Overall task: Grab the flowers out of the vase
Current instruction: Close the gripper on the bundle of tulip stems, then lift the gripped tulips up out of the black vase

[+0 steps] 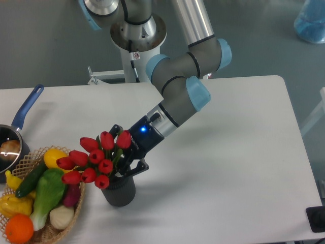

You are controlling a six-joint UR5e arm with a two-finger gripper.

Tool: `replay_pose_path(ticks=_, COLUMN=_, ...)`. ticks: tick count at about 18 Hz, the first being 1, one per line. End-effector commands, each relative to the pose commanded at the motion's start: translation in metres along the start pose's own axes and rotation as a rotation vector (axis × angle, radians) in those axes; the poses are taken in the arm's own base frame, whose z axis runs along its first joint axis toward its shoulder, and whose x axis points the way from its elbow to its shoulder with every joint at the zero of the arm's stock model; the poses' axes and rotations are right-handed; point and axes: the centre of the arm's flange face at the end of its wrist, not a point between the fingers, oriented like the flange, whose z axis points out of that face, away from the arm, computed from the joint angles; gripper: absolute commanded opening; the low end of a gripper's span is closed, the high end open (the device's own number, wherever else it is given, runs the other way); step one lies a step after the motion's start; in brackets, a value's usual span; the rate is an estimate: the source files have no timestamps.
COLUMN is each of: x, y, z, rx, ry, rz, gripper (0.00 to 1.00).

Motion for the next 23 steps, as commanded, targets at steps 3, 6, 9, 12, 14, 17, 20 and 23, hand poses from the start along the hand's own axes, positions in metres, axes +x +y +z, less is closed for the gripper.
replay_pose_path(ticks=3, x=-0.001, y=-0.002, z=-0.004, rx=0.034, ry=0.002, rz=-0.003, gripper=0.55)
replay_pose_path(ticks=6, x=-0.002, y=-0.003, z=-0.008, rx=0.072, ry=0.005, rz=-0.009, gripper=0.5)
replay_pose_path(ticks=9, x=-0.002, y=-0.004, z=-0.01, rx=0.079, ry=0.004, rz=-0.01, gripper=0.5)
replay_pose_path(ticks=12, x=-0.001, y=-0.009, z=-0.014, rx=0.083, ry=-0.002, rz=-0.006, gripper=0.5)
replay_pose_path(ticks=14, x=0.002, y=-0.018, z=-0.018, rx=0.085, ry=-0.007, rz=-0.006, gripper=0.5)
replay_pose_path(ticks=17, x=0.004, y=-0.025, z=-0.027, rx=0.09, ry=-0.021, rz=-0.007, gripper=0.5)
replay_pose_path(ticks=20, x=0.006, y=-0.033, z=-0.031, rx=0.127, ry=-0.014, rz=-0.01, gripper=0.5)
replay_pose_path(ticks=23, x=0.008, y=-0.038, z=-0.033, rx=0.151, ry=-0.008, rz=-0.004, gripper=0.5)
